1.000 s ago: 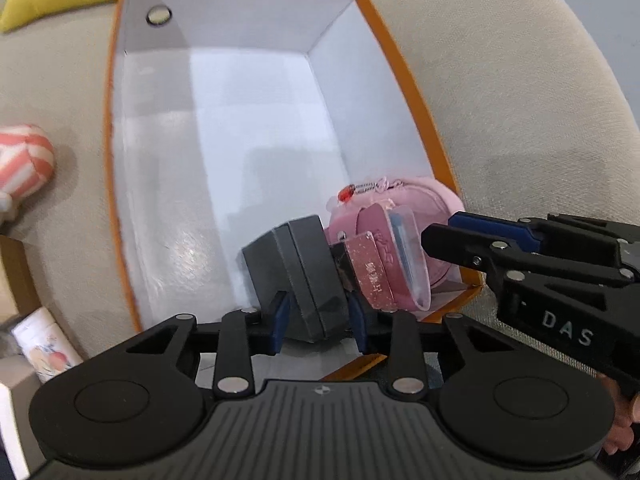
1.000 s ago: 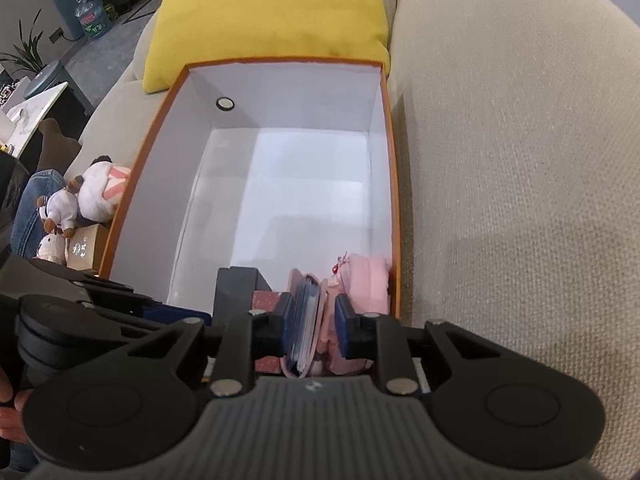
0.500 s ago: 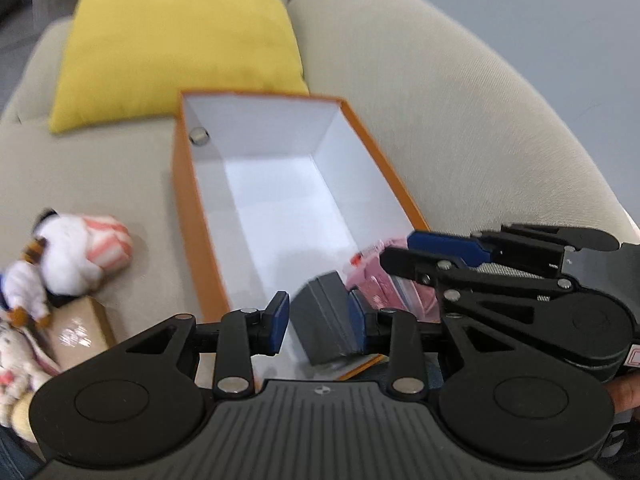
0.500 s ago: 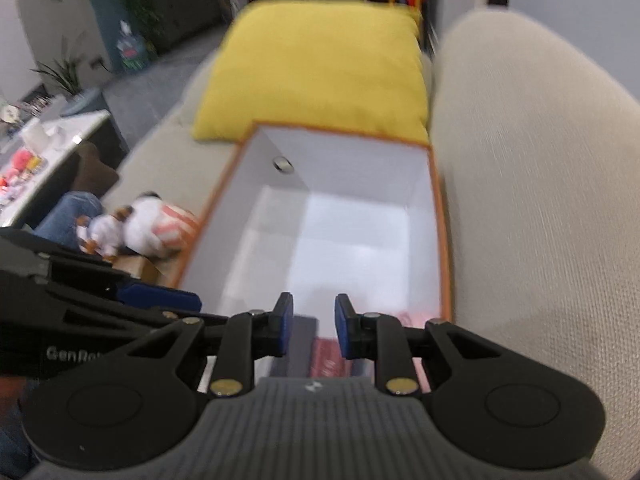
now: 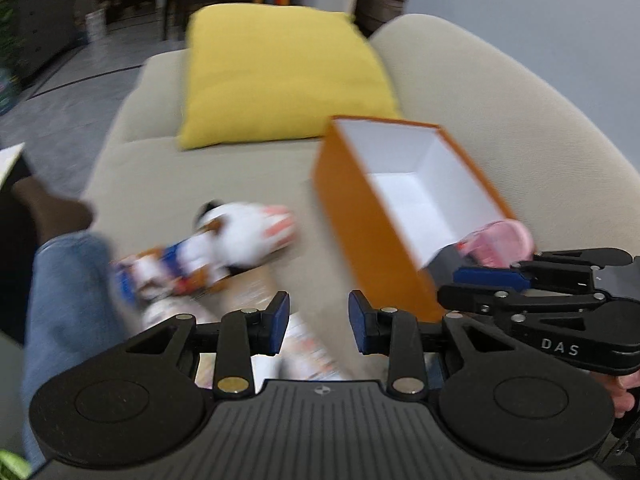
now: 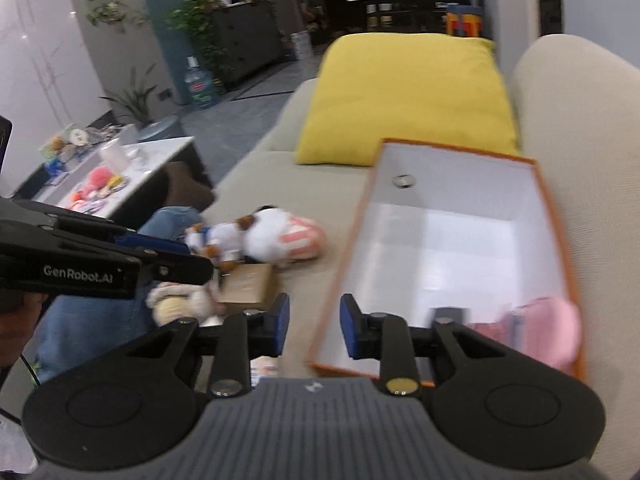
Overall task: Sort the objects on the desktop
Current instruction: 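Move the right tool to the white printed lotion tube and grasp it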
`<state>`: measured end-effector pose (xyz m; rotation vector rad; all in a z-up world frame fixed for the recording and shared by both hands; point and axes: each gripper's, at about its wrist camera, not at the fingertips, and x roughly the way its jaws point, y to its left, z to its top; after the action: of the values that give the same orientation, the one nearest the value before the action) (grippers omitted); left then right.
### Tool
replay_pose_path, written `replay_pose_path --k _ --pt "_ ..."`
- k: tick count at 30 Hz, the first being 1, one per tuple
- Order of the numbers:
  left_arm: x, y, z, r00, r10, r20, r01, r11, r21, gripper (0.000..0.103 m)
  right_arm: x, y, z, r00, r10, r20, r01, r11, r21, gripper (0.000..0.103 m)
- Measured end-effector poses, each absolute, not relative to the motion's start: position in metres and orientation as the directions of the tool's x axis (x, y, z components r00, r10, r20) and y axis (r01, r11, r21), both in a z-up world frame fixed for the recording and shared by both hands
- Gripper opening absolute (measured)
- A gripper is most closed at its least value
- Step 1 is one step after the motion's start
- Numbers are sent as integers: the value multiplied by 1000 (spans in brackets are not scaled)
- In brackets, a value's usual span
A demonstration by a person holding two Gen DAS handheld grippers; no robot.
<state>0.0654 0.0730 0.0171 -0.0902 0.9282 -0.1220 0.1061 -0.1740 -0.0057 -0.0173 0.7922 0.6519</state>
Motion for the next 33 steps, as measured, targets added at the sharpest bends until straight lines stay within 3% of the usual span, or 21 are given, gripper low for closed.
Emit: replay_pose_path --k 5,10,14,17,19,23,30,33 --pt "44 105 -4 548 -93 -831 10 994 -105 36 93 -124 -25 426 563 -708 -606 759 239 23" --pt "39 108 -41 472 -96 -877 34 995 -90 36 89 -87 -58 377 493 -784 -636 753 168 25" --pt "37 108 -70 415 -85 -906 54 996 -68 37 96 -74 -87 328 427 -842 -623 768 147 37" --pt "42 109 -87 384 -87 -919 61 996 -69 39 104 -67 -105 297 372 -879 -597 791 134 37" --pt "44 110 -92 374 -90 -923 68 995 -69 51 109 -64 -115 277 331 -902 -572 811 122 39" --pt "51 111 -101 363 -89 -927 80 995 -64 51 117 -61 -134 252 271 -929 -531 841 102 46" --pt "67 114 -104 362 -124 -924 101 990 -94 51 131 -65 -149 193 276 -942 -467 870 159 50" --pt "71 114 -105 358 -136 -924 106 989 -105 51 131 -66 -150 188 281 -941 -468 868 165 46"
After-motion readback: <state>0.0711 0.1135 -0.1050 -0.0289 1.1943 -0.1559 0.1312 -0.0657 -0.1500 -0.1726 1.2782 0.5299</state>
